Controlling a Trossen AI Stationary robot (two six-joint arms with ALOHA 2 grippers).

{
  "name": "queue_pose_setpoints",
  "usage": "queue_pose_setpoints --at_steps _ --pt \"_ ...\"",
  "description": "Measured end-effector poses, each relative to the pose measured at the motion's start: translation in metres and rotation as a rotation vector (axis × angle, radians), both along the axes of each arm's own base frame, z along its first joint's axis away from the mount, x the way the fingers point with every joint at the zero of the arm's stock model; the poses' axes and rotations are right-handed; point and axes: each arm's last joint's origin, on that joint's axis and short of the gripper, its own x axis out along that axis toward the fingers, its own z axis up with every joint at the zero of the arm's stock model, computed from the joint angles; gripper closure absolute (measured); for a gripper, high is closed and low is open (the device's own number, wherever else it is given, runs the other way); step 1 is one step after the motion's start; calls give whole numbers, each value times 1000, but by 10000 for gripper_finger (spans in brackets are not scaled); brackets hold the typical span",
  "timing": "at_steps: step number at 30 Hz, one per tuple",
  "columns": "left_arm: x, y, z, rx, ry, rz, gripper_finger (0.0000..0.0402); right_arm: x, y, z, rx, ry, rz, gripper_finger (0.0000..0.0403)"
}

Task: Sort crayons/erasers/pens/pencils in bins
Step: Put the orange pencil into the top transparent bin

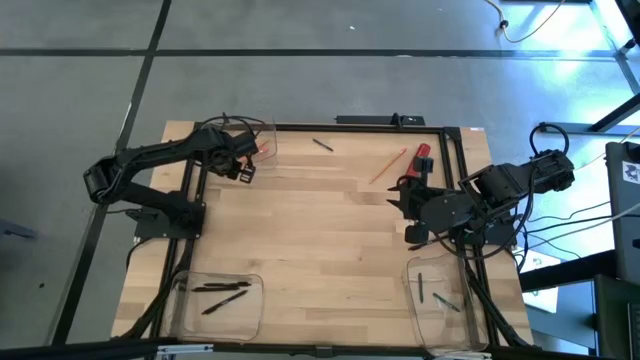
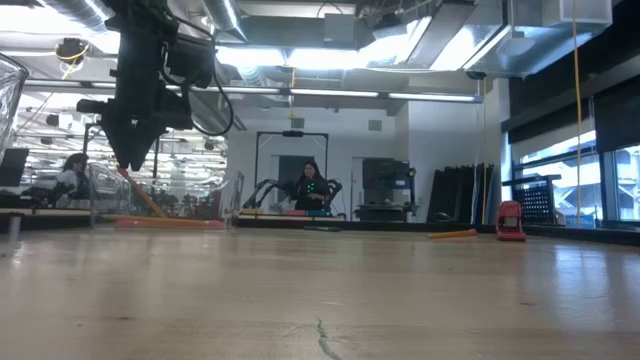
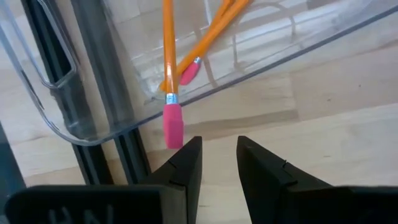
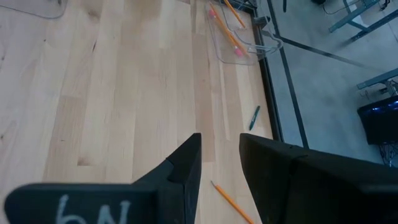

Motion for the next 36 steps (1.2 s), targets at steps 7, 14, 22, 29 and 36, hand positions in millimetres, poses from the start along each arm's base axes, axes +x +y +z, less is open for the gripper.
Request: queue_pose_setpoints --at_steps 7,14,22,29,36 --pt "-1 1 0 28 19 1 309 0 0 0 1 -1 -1 292" --pt "-1 0 0 19 18 2 309 0 0 0 2 -1 -1 292" --pt "0 1 0 23 15 2 309 0 0 0 0 0 0 292" --pt "3 3 -6 13 43 3 309 0 0 0 -1 1 2 292" --pt "11 9 -21 -12 121 -1 308 0 0 0 -16 8 15 292"
